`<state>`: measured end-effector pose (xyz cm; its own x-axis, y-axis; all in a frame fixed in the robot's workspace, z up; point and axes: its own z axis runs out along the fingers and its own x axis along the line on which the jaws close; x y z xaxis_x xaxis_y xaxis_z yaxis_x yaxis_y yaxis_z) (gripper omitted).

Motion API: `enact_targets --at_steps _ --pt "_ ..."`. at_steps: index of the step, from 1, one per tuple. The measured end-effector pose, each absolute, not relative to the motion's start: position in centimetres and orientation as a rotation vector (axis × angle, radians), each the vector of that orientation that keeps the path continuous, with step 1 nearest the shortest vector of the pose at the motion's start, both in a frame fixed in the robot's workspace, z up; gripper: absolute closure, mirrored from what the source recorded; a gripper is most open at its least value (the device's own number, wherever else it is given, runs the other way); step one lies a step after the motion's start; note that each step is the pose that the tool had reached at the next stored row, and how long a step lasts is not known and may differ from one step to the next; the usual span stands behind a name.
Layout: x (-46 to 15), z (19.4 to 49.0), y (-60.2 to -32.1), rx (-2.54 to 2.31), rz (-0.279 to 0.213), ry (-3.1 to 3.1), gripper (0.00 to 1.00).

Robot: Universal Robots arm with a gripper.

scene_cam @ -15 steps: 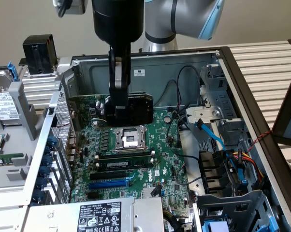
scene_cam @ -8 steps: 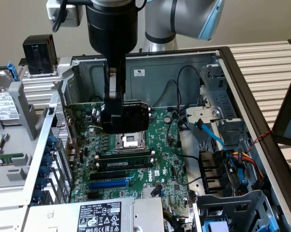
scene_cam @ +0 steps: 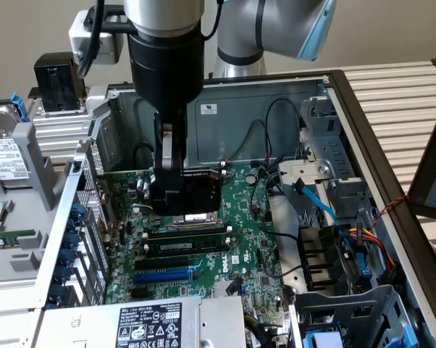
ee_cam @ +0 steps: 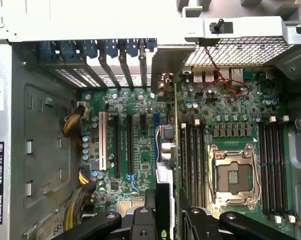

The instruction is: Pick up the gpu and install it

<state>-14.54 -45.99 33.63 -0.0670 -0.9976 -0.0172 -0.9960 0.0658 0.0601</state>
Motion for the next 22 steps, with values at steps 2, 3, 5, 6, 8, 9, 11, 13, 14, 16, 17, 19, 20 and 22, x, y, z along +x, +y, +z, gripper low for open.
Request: enact_targets --at_steps 2,3,5,6,8,9,11,13,14,16,17,19,20,22 --pt "-14.6 33.3 -46.1 2.125 -0.087 -2.274 0.73" --pt "-14.7 33.1 -46.2 2.124 -0.087 -2.274 0.73" --pt "-14.8 32.7 -46.3 2.122 -0.087 -2.275 0.73" --pt "-14.8 32.5 -46.4 2.122 -0.087 -2.276 0.73" --pt "-14.9 32.2 -46.5 2.12 -0.087 -2.278 0.73" --pt "-15.0 32.0 -46.5 2.119 -0.087 -2.279 0.73" --pt "-15.1 31.6 -46.6 2.117 -0.087 -2.28 0.73" --pt "-15.2 31.2 -46.5 2.116 -0.088 -2.282 0.73" --pt "-15.3 31.1 -46.5 2.115 -0.088 -2.282 0.73" --pt "-15.3 30.7 -46.5 2.114 -0.089 -2.282 0.73" --pt "-15.3 30.6 -46.5 2.114 -0.09 -2.282 0.73" --pt "-15.4 30.4 -46.3 2.113 -0.091 -2.281 0.73" --pt "-15.4 30.3 -46.2 2.113 -0.091 -2.281 0.73" --pt "-15.4 30.2 -45.9 2.113 -0.091 -2.281 0.73"
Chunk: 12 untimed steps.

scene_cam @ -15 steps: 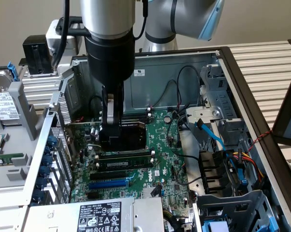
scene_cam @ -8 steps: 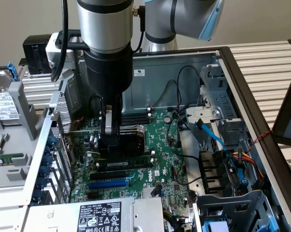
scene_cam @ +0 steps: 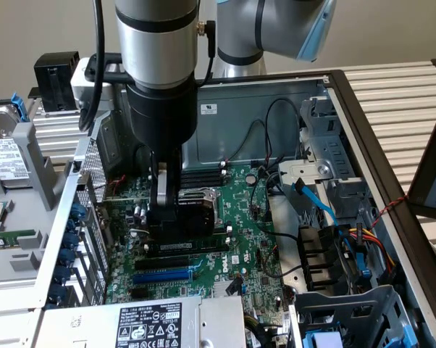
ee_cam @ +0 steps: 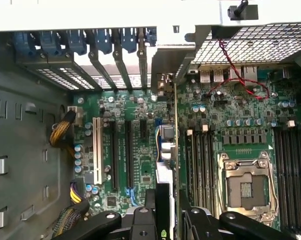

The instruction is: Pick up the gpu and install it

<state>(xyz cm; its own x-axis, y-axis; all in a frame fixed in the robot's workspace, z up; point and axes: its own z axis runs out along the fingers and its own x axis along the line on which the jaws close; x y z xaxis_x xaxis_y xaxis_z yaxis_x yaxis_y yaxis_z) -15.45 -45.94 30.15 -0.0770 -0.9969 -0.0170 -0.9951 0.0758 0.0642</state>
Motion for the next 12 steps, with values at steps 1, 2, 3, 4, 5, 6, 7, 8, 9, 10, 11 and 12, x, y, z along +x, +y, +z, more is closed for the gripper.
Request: enact_targets --at_steps 1,2,3,4,5,6,7,8,9,10,11,12 --pt "-15.48 30.1 -45.92 2.113 -0.091 -2.281 0.73" --pt "-15.48 30.09 -45.92 2.113 -0.092 -2.281 0.73" --pt "-15.48 30.09 -45.92 2.113 -0.092 -2.281 0.73" --pt "-15.48 30.09 -45.92 2.112 -0.092 -2.281 0.73" --pt "-15.48 30.09 -45.92 2.113 -0.092 -2.281 0.73" --pt "-15.48 30.09 -45.92 2.113 -0.092 -2.281 0.73" --pt "-15.5 30.09 -45.91 2.113 -0.092 -2.281 0.73" --pt "-15.55 30.09 -45.89 2.112 -0.092 -2.281 0.73" --pt "-15.62 30.08 -45.88 2.113 -0.092 -2.281 0.73" --pt "-15.7 30.06 -45.88 2.113 -0.092 -2.281 0.73" --pt "-15.73 30.01 -45.89 2.113 -0.092 -2.281 0.73" --pt "-15.73 29.91 -45.92 2.113 -0.092 -2.281 0.73"
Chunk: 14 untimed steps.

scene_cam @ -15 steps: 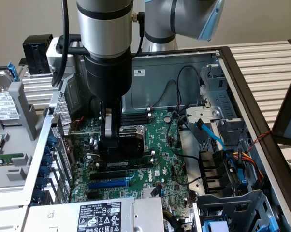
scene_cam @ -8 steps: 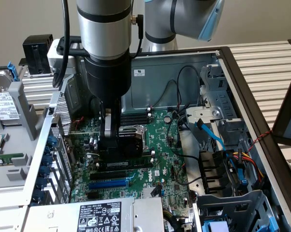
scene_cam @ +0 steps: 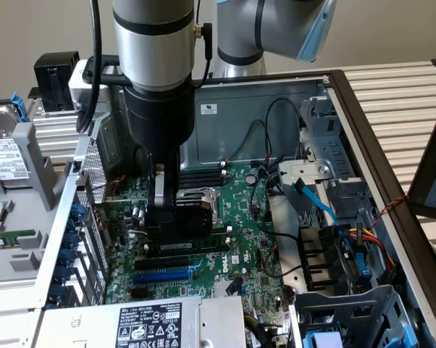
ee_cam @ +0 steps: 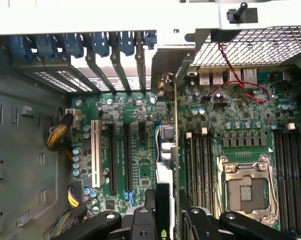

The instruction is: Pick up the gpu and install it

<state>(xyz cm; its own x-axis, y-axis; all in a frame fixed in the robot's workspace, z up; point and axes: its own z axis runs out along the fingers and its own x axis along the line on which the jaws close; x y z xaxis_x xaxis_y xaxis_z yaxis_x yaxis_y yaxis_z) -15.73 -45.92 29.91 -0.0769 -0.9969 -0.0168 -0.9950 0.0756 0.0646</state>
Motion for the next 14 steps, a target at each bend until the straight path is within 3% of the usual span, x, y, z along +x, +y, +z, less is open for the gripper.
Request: enact_targets --at_steps 14 --pt "-15.8 28.3 -46.3 2.115 -0.092 -2.278 0.73"
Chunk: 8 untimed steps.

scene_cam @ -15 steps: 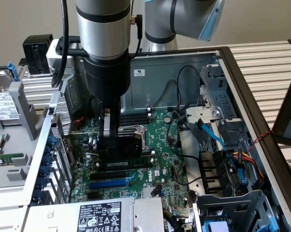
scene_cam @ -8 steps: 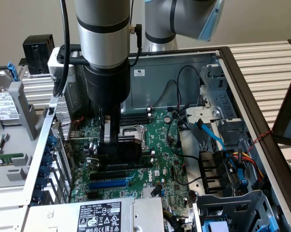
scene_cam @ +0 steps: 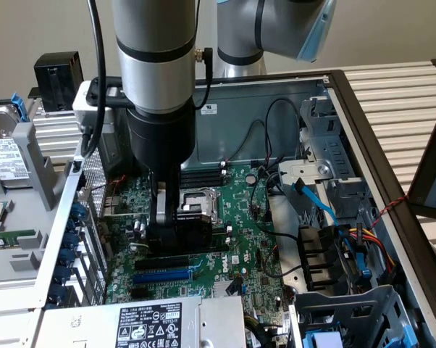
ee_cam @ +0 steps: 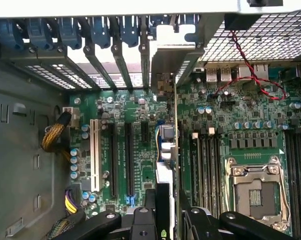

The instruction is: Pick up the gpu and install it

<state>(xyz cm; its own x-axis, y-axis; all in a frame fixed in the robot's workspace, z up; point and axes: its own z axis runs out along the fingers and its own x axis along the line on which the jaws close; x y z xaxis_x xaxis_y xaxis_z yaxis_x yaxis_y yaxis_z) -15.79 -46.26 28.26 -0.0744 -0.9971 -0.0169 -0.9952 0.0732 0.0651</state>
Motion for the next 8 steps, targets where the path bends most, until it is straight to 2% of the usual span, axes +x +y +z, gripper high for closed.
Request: enact_targets --at_steps 8 --pt "-16.08 27.81 -46.26 2.115 -0.093 -2.277 0.73"
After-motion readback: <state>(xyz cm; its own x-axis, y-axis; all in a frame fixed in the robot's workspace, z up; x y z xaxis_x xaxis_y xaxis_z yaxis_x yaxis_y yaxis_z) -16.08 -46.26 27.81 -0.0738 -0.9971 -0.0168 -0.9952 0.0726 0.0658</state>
